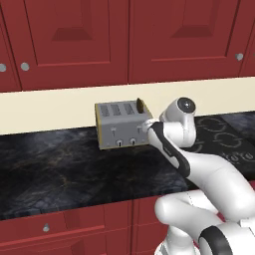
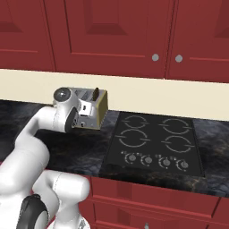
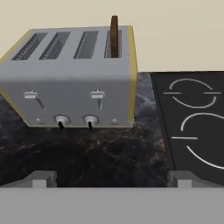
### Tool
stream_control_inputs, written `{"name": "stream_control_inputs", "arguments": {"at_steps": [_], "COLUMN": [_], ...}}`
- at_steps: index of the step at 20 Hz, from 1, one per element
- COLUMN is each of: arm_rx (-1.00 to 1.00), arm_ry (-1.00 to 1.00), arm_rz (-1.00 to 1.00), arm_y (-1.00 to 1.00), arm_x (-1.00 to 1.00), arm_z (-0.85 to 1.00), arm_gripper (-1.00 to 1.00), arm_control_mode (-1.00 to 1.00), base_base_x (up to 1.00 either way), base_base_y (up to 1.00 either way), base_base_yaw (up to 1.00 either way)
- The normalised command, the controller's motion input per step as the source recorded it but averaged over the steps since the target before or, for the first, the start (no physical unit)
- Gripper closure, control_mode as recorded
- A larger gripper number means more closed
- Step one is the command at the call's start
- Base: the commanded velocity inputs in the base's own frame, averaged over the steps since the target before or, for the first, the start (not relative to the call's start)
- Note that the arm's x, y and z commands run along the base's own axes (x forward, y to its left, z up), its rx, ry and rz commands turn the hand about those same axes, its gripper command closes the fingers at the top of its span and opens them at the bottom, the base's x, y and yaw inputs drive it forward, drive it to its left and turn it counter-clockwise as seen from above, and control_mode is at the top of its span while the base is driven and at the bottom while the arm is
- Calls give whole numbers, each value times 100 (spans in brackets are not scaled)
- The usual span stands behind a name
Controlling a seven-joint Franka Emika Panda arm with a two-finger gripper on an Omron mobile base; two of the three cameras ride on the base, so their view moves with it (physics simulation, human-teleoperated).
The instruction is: Start the toaster. Once the lever pops up, take the bread to the plate on the dining counter.
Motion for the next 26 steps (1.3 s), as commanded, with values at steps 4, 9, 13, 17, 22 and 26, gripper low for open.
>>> {"name": "stream_control_inputs", "arguments": {"at_steps": [4, 9, 13, 17, 22, 26], "arm_rx": [0, 0, 0, 0, 0, 0], "arm_ry": [0, 0, 0, 0, 0, 0], "arm_rz": [0, 0, 0, 0, 0, 0], "arm_y": [0, 0, 0, 0, 0, 0], "arm_x": [17, 18, 20, 19, 23, 23], "arm_z": [0, -3, -4, -2, 0, -3], "arm_gripper": [-100, -100, -100, -100, -100, -100], "arm_control_mode": [-100, -100, -100, -100, -100, -100], "base_base_x": [0, 0, 0, 0, 0, 0], "base_base_y": [0, 0, 0, 0, 0, 0], "base_base_yaw": [0, 0, 0, 0, 0, 0]}}
